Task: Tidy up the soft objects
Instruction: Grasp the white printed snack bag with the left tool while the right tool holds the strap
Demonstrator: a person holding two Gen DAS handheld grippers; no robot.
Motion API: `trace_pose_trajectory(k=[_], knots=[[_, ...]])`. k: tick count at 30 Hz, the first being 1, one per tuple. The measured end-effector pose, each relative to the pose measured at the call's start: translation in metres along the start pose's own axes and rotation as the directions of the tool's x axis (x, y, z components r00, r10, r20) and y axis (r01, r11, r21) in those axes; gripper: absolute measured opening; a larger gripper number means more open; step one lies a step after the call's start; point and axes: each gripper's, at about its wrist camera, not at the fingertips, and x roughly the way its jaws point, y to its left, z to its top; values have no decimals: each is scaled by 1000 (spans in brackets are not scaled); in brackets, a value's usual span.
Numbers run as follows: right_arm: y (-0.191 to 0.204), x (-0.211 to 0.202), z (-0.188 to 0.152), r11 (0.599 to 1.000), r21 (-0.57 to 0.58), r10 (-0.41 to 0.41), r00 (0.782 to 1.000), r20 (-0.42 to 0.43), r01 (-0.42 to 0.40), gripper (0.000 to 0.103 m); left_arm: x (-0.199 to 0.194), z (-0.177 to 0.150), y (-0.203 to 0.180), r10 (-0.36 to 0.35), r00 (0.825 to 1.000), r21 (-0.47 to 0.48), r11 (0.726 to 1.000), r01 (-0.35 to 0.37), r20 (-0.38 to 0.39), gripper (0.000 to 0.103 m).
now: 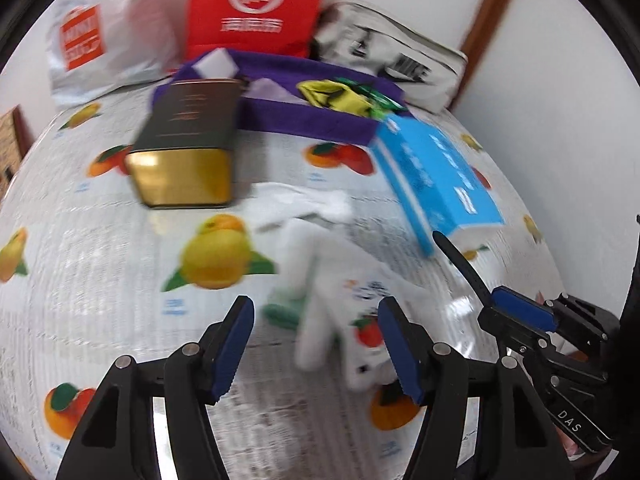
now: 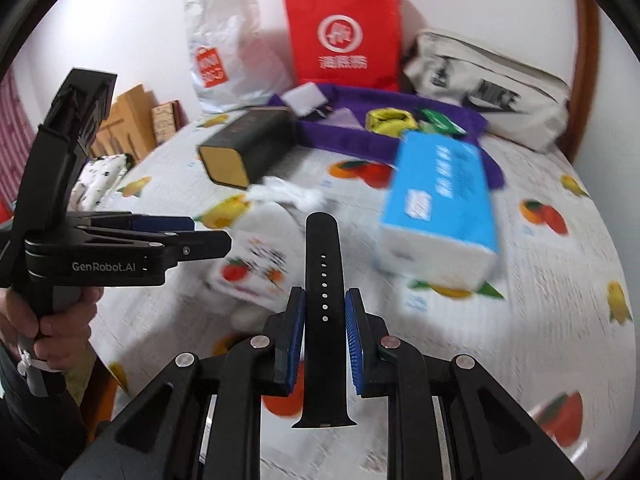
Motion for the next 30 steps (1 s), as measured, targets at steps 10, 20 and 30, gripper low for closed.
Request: trace_pose_trajectory(k=[10,20,30], knots=[[-37,13,-24,996,79,-32,999,-38,35,20,40,-3,-48,129,991,175,977,-123,-20,78],[-37,35,-25,996,81,-24,998,-58,28,25,27,0,-35,61,998,145,987,-64,25,29],[-42,36,-22,993,107,-35,999,-36,38,9,3,-2,-4,-2,997,67,998,-3,72,11]])
